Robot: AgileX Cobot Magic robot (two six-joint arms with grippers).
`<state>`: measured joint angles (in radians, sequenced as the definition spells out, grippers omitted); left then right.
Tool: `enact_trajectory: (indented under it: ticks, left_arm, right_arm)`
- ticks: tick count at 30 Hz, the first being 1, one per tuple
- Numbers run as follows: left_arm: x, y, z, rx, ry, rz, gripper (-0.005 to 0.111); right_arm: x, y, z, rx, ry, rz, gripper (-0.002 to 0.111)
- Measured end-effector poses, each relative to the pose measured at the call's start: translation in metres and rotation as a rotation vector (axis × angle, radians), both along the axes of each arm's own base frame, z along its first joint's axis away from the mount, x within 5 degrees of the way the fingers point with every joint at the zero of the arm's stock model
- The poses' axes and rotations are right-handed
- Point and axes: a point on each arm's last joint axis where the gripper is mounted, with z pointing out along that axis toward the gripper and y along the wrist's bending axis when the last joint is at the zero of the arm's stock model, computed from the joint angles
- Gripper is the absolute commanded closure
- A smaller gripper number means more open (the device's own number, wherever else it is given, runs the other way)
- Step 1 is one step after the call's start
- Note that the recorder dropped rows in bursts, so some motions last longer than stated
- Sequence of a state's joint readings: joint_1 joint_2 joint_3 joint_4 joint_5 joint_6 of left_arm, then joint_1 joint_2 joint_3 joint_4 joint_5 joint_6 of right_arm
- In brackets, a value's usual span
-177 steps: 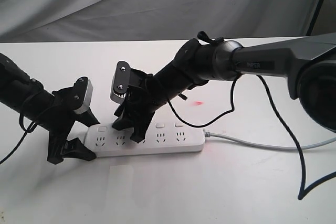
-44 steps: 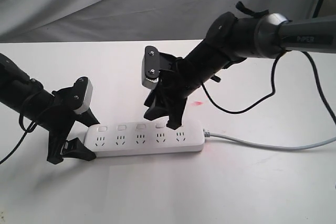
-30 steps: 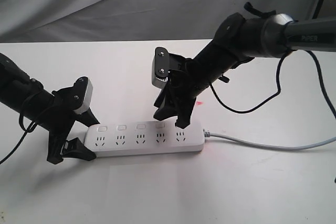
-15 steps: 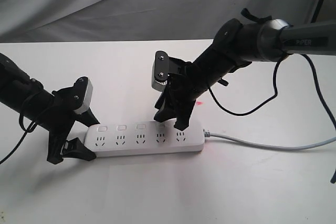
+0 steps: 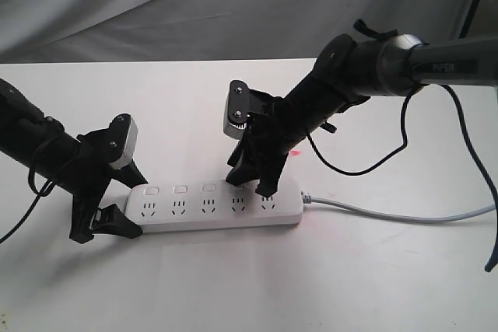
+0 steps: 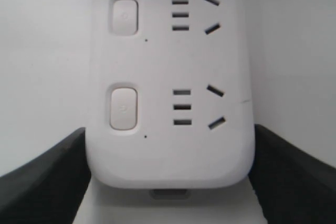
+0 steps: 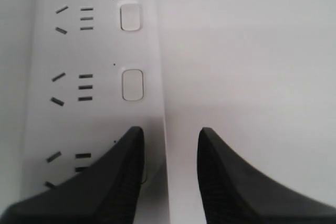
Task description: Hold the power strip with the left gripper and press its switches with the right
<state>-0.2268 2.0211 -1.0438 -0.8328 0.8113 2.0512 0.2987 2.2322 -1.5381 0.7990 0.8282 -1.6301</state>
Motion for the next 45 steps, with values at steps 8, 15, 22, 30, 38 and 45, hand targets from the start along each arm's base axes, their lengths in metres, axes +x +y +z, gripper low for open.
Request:
enact_trajectory:
  ticks: [8,15,22,30,38,45]
  left_arm:
    - [0.000,0.000,0.000,0.000,0.000,0.000,0.035]
    - [0.000,0.000,0.000,0.000,0.000,0.000,0.035]
    - [0.000,0.000,0.000,0.000,0.000,0.000,0.035]
    - [0.000,0.000,0.000,0.000,0.000,0.000,0.035]
    - [0.000,0.000,0.000,0.000,0.000,0.000,0.035]
    - [0.000,0.000,0.000,0.000,0.000,0.000,0.035]
  right_arm:
    - [0.000,0.000,0.000,-0.007,-0.002,0.005,0.075]
    - [0.000,-0.001,0.000,-0.009,-0.003,0.006,0.075]
    - [-0.004,-0.002,-0.005,-0.008,0.006,-0.014,0.075]
    - [-0.005,-0.002,-0.006,-0.008,0.004,-0.024,0.075]
    - [-0.005,0.000,-0.015,0.018,0.043,-0.044,0.075]
    - [-0.008,-0.003,0.005,-0.016,-0.020,-0.006,0.075]
